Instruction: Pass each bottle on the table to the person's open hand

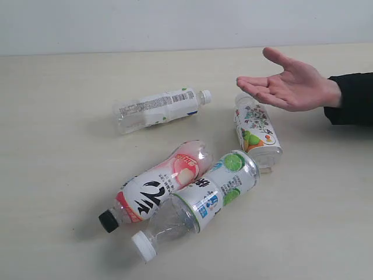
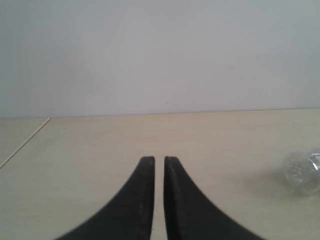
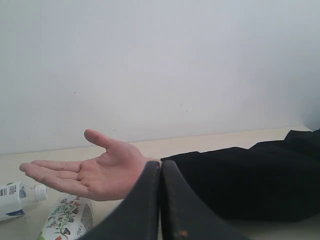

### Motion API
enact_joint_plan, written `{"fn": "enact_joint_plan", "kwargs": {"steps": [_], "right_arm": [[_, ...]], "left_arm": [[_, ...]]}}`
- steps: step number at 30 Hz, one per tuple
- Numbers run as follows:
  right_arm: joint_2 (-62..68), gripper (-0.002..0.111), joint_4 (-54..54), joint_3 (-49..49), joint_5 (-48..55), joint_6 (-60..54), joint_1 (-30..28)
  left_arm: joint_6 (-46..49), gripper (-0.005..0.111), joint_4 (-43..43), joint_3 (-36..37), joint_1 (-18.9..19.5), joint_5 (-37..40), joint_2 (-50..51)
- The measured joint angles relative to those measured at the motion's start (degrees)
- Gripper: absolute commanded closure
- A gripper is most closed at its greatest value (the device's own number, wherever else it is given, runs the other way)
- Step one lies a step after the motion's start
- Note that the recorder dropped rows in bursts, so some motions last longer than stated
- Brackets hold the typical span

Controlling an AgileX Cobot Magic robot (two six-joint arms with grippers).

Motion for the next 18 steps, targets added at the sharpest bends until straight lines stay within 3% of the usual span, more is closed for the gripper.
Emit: {"fn": "enact_joint_plan", "kwargs": {"steps": [18], "right_arm": [[0.0,0.108,0.4,0.0,0.0,1.4,0.0]], "left_arm": [[0.0,0.097,0.0,0.0,0.0,0.0,0.0]]}}
